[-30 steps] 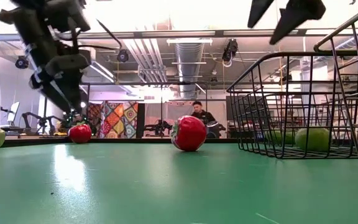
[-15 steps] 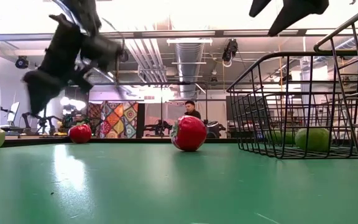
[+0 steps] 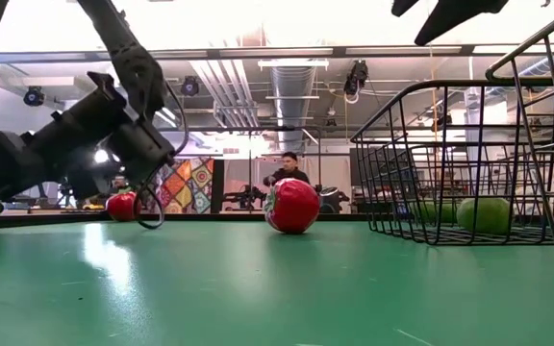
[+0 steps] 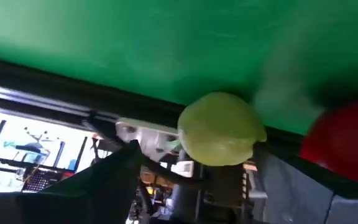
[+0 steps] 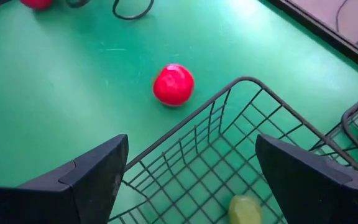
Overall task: Sort produce into baskets
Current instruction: Put the top lime into the bottom black wire basket
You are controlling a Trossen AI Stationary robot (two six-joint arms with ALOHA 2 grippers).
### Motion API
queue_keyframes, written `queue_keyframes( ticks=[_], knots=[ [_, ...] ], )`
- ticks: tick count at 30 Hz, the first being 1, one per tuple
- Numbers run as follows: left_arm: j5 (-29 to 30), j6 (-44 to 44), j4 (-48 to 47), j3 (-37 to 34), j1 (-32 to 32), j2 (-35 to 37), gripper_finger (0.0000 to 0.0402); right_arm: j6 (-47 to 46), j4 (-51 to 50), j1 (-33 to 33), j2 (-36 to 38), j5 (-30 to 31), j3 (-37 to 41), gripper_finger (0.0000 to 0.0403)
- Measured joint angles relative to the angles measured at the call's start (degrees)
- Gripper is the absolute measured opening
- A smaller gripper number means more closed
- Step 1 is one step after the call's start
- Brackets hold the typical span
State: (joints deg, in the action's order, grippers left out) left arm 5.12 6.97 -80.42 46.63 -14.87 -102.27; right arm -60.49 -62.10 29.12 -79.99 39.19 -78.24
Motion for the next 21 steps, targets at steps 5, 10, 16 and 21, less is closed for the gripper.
queue_keyframes(
  ticks=[5, 10, 16, 21],
  knots=[
    [-2.00, -0.07, 0.91, -0.05, 0.04, -0.60, 0.0292, 1.79, -0.18, 0.00, 0.00, 0.00, 0.00, 0.0345],
    [-4.34, 1.36, 2.28, -1.56, 0.07, -0.54, 0.0294, 3.28, -0.40, 0.00, 0.00, -0.01, 0.02, 0.0345],
    [-4.55, 3.86, 5.23, -4.22, 0.04, -0.54, 0.0307, 5.07, -0.42, 0.00, 0.02, -0.03, 0.02, 0.0345],
    [-4.21, 4.62, 10.27, -5.33, 0.04, -0.58, 0.0290, 5.90, -0.43, 0.00, 0.02, -0.08, 0.02, 0.0345]
  ],
)
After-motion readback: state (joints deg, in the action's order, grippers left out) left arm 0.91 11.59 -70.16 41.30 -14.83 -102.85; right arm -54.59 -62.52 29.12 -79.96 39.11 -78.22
